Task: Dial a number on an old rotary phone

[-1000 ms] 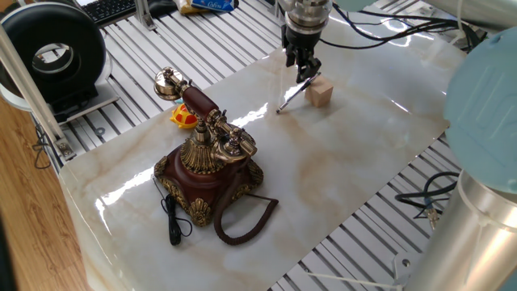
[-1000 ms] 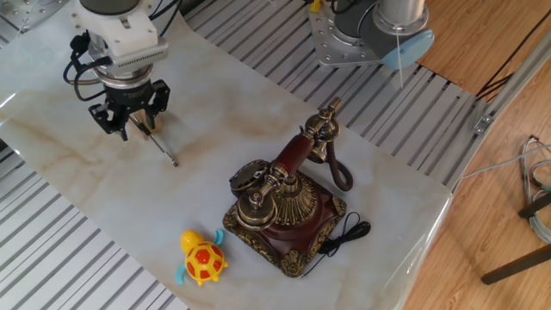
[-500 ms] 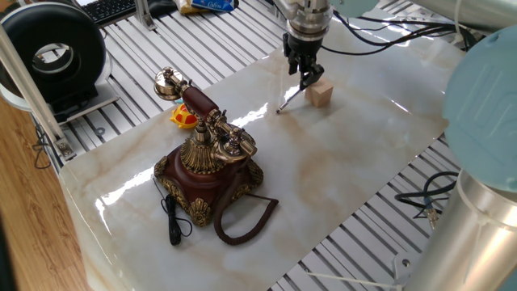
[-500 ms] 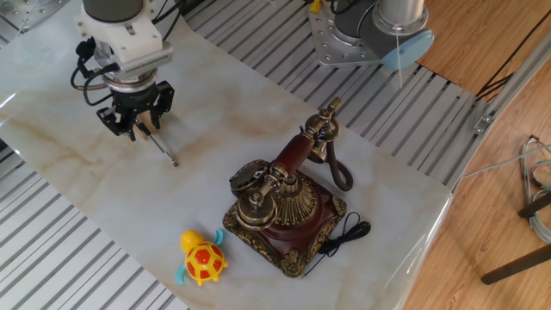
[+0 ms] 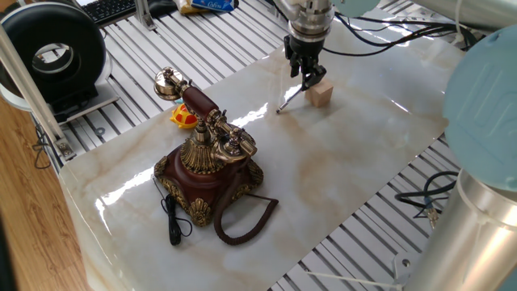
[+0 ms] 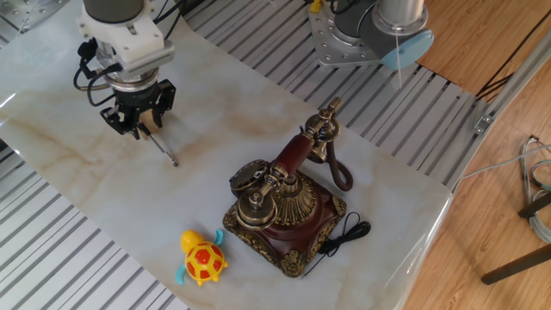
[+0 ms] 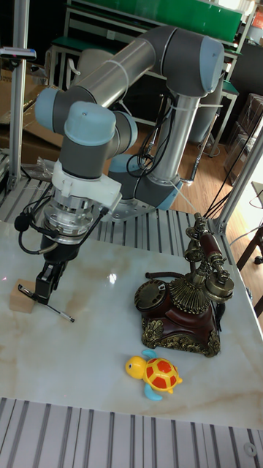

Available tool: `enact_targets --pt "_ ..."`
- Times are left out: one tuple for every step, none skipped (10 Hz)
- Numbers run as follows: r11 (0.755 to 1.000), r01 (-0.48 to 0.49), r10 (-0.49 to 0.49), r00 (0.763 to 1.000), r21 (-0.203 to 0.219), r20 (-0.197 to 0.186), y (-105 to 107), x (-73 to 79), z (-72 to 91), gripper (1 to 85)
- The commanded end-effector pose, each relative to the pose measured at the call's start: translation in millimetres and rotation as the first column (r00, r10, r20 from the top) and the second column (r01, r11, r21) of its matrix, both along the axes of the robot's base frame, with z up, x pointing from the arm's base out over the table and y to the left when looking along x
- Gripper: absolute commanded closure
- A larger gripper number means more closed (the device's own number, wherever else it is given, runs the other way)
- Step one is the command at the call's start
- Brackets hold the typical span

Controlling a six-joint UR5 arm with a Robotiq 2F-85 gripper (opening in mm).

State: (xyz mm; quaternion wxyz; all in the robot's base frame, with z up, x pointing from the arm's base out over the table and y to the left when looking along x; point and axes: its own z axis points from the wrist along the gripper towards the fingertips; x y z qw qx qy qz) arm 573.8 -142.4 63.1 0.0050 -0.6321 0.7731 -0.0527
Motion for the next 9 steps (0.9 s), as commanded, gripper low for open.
enact_targets --pt "1.000 -0.017 0.017 1.000 0.005 0.006 -2.5 1.8 -4.0 39.0" --pt "1.000 -0.026 0.026 1.000 0.005 0.004 -2.6 1.5 -5.5 39.0" --pt "0.999 -0.032 0.032 0.999 0.000 0.005 -4.1 2.3 -7.8 39.0" --pt "0.999 -0.034 0.034 0.999 0.005 0.005 -2.1 2.2 -11.3 39.0" --pt "0.999 -0.034 0.034 0.999 0.003 0.005 -1.7 2.1 -12.4 39.0" --pt "0.999 -0.038 0.038 0.999 0.000 0.005 -2.9 1.6 -13.5 39.0" --pt "0.999 -0.046 0.046 0.999 -0.001 0.006 -3.3 1.4 -15.2 39.0" --pt "0.999 -0.052 0.052 0.999 0.001 0.007 -2.1 0.4 -19.6 39.0" --pt "0.999 -0.054 0.054 0.998 0.003 0.010 -2.1 0.7 -22.4 39.0"
